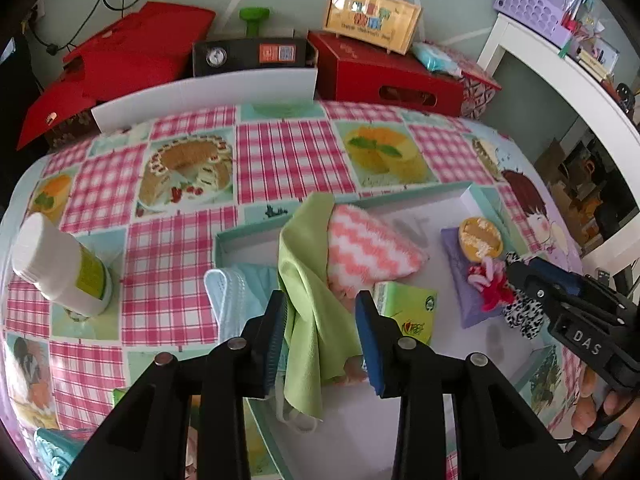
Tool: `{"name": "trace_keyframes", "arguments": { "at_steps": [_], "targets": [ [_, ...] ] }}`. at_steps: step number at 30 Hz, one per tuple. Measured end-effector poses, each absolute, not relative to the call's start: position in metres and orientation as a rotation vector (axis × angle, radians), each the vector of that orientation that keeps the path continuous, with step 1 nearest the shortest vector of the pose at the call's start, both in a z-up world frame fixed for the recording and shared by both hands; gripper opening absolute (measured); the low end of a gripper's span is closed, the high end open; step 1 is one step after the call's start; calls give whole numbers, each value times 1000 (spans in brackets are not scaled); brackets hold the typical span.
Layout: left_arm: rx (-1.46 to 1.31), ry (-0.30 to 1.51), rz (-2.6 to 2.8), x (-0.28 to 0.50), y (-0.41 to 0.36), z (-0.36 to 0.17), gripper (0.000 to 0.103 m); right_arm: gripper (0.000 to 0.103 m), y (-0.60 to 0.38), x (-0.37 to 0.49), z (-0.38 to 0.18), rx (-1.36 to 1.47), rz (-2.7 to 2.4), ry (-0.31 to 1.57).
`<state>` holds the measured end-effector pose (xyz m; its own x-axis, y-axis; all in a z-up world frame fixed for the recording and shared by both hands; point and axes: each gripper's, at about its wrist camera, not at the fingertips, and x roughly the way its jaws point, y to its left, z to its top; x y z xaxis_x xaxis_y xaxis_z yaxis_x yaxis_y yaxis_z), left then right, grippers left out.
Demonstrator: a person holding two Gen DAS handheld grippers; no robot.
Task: Organize soft objects
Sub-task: 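Lower the green cloth into the tray and open the left gripper, then move both grippers toward the pink scrunchie and green tissue packet beside the teal box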
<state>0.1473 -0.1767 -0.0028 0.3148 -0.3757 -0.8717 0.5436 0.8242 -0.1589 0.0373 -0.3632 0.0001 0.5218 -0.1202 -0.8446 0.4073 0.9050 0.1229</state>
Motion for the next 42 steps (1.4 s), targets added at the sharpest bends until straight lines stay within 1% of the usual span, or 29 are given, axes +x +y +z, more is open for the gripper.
{"name": "trace_keyframes", "arguments": {
  "at_steps": [2,4,5,6,8,10,12,14,16,18,20,22,23,24,25,32,42],
  "targets": [
    [169,1085,-606,147,-174,2,38,44,-362,38,2,317,-321,973],
    [164,1082,-598,147,-172,3,44,44,-360,38,2,312,-317,976],
    [160,1083,-589,148,-171,4,49,45,-360,39,1,307,-319,980],
    [157,1083,-579,148,-169,4,54,47,-360,39,1,304,-322,983],
    [158,1084,-558,150,-167,3,57,60,-359,40,0,299,-330,988],
    [155,1090,-541,153,-165,1,59,65,-360,40,0,294,-332,991],
    [150,1101,-517,156,-162,-2,65,67,-358,41,-1,283,-330,998],
    [149,1113,-485,159,-159,-5,67,71,-355,43,-2,265,-331,1007],
    [141,1124,-463,162,-154,-8,69,71,-353,44,-3,247,-333,1013],
    [128,1126,-450,164,-151,-9,74,73,-351,45,-2,236,-335,1016],
    [115,1123,-435,165,-148,-10,76,78,-350,46,-2,226,-340,1018],
    [109,1114,-415,166,-145,-11,88,82,-349,47,-3,214,-349,1021],
    [106,1104,-391,167,-143,-11,98,88,-348,47,-3,208,-356,1020],
    [103,1096,-370,168,-141,-12,100,93,-349,48,-3,204,-364,1020],
    [97,1090,-351,169,-139,-12,100,103,-349,48,-3,202,-371,1018],
    [33,1109,-298,179,-121,-18,100,103,-349,49,-4,193,-381,1027],
    [44,1122,-288,181,-118,-19,100,103,-340,52,-4,151,-357,1036]
  ]
}}
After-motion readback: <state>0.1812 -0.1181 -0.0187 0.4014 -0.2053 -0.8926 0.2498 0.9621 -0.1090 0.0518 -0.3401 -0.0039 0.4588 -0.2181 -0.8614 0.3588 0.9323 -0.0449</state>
